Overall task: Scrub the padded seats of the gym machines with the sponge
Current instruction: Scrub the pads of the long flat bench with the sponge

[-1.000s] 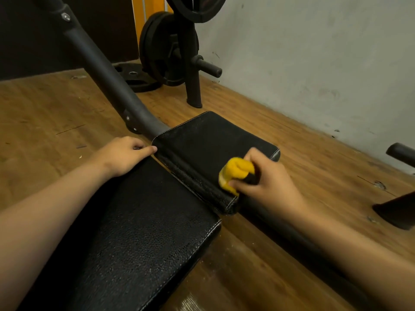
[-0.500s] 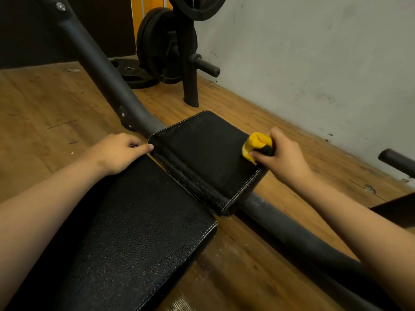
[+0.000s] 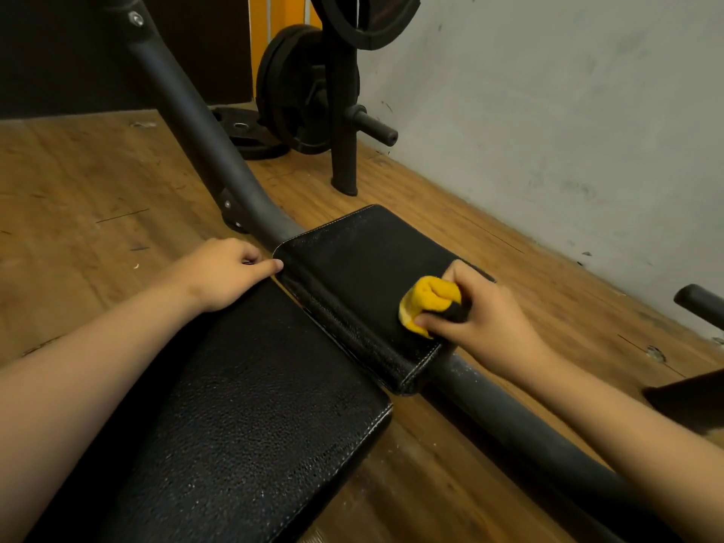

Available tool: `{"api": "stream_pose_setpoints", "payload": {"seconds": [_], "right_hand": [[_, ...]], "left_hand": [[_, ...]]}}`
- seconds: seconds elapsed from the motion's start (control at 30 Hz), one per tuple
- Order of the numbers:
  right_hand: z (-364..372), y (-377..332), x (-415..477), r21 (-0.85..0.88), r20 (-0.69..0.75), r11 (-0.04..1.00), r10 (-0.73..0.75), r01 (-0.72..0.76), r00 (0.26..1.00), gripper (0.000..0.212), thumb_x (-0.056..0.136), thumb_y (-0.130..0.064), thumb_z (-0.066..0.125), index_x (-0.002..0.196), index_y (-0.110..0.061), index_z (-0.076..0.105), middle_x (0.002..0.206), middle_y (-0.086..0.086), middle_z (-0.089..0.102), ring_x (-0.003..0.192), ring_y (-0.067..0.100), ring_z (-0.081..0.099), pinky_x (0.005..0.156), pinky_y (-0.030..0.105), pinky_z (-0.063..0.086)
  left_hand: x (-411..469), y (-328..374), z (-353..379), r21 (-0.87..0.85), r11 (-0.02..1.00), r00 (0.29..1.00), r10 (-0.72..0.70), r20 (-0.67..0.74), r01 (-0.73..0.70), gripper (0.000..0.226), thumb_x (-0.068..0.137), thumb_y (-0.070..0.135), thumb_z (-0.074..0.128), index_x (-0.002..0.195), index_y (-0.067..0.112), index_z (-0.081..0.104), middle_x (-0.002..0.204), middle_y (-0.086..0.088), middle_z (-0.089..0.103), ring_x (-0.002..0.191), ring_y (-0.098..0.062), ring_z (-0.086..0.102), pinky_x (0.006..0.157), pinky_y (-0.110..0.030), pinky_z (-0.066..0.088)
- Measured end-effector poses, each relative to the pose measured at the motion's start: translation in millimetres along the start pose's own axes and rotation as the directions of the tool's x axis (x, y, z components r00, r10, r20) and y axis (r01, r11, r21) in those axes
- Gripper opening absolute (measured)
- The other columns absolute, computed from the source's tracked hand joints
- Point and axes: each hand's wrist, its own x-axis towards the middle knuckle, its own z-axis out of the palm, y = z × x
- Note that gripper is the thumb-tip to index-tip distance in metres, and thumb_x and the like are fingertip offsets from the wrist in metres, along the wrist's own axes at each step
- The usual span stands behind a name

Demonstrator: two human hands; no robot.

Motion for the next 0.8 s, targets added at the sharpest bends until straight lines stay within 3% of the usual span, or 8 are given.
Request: {"api": "stream_pose_setpoints", "payload": {"seconds": [0.1,0.2,0.4,0.53,0.8], "right_hand": [[-3.2,11.1,25.7,-0.051,-0.030,0.998,0.035,-0.036,0.999,0.036,0.077,-0.026,0.079,0.085,-0.018,0.045,0.075,-0.008,0.058,0.068,0.002,0.054,0.054,0.016,0.035],[-4.5,31.5,65.2,-0.126,-0.151,0.980,0.133,-0.152,0.980,0.037,0.080,-0.027,0.076,0.091,-0.016,0.042,0.078,-0.005,0.053,0.074,0.017,0.052,0.056,0.030,0.035],[10.4,31.7,126.0,-0.080,-0.200,0.959,0.251,-0.271,0.947,0.036,0.083,-0.030,0.072,0.093,-0.017,0.040,0.080,-0.005,0.048,0.076,0.016,0.049,0.052,0.026,0.030],[38.9,8.4,148.3,-0.030,-0.187,0.980,0.190,-0.199,0.964,0.037,0.083,-0.030,0.072,0.105,-0.016,0.047,0.094,-0.002,0.055,0.086,0.018,0.054,0.066,0.033,0.041],[62.6,-24.2,127.4,0.045,-0.002,0.994,-0.095,0.095,0.995,0.033,0.079,-0.027,0.076,0.093,-0.013,0.050,0.086,-0.003,0.061,0.079,0.007,0.057,0.065,0.024,0.044]], "left_hand": [[-0.5,-0.1,-0.3,0.006,1.000,1.000,0.003,-0.012,-0.003,0.045,0.093,0.054,0.047,0.086,0.017,0.071,0.086,-0.004,0.068,0.082,-0.016,0.062,0.083,-0.042,0.051],[-1.2,0.7,-0.3,0.009,1.000,1.000,0.003,-0.009,-0.003,0.046,0.094,0.054,0.047,0.086,0.016,0.071,0.086,-0.005,0.068,0.082,-0.016,0.062,0.083,-0.043,0.051],[1.1,-1.3,1.5,0.019,1.000,0.999,-0.004,-0.038,0.005,0.047,0.093,0.055,0.047,0.080,0.016,0.070,0.083,-0.004,0.067,0.079,-0.016,0.061,0.079,-0.043,0.052],[3.9,-3.2,3.0,0.010,1.000,0.999,-0.002,-0.034,0.002,0.047,0.092,0.056,0.048,0.078,0.017,0.070,0.081,-0.003,0.066,0.078,-0.016,0.061,0.079,-0.042,0.052],[9.3,-11.8,7.6,0.002,1.000,0.997,0.009,-0.071,-0.009,0.050,0.089,0.061,0.049,0.069,0.018,0.065,0.072,-0.003,0.063,0.074,-0.017,0.061,0.075,-0.043,0.052]]}}
